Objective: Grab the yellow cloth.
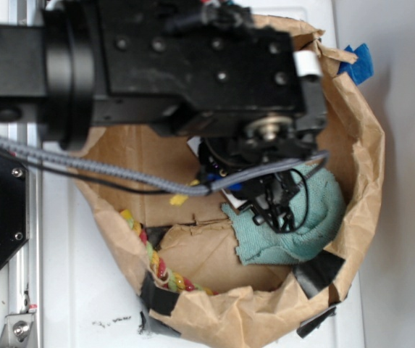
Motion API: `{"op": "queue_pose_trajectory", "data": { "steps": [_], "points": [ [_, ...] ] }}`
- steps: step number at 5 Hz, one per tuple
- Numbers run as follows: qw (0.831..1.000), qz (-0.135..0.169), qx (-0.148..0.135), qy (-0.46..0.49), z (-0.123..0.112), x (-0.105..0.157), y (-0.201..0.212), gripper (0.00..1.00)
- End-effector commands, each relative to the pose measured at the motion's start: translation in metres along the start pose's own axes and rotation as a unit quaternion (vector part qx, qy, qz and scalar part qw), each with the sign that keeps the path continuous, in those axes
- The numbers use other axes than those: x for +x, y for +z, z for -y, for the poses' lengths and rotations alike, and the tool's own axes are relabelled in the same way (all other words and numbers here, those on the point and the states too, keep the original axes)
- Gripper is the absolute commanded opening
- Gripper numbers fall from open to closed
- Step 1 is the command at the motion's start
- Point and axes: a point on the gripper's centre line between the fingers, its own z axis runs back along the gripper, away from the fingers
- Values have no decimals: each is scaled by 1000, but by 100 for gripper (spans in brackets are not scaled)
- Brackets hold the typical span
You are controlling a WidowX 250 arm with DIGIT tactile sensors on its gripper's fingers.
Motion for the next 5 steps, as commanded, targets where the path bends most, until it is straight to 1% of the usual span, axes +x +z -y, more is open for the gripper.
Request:
{"op": "queue_pose_trajectory", "data": {
  "steps": [1, 2, 3, 4, 5],
  "points": [
    [992, 48, -6, -118, -13, 11, 38, 0],
    [987, 73, -22, -144, -21, 5, 49, 0],
    [985, 68, -28, -155, -22, -4, 49, 0],
    [985, 68, -19, -155, -19, -9, 46, 0],
    [985, 73, -17, -153, -19, -10, 44, 0]
  ]
}}
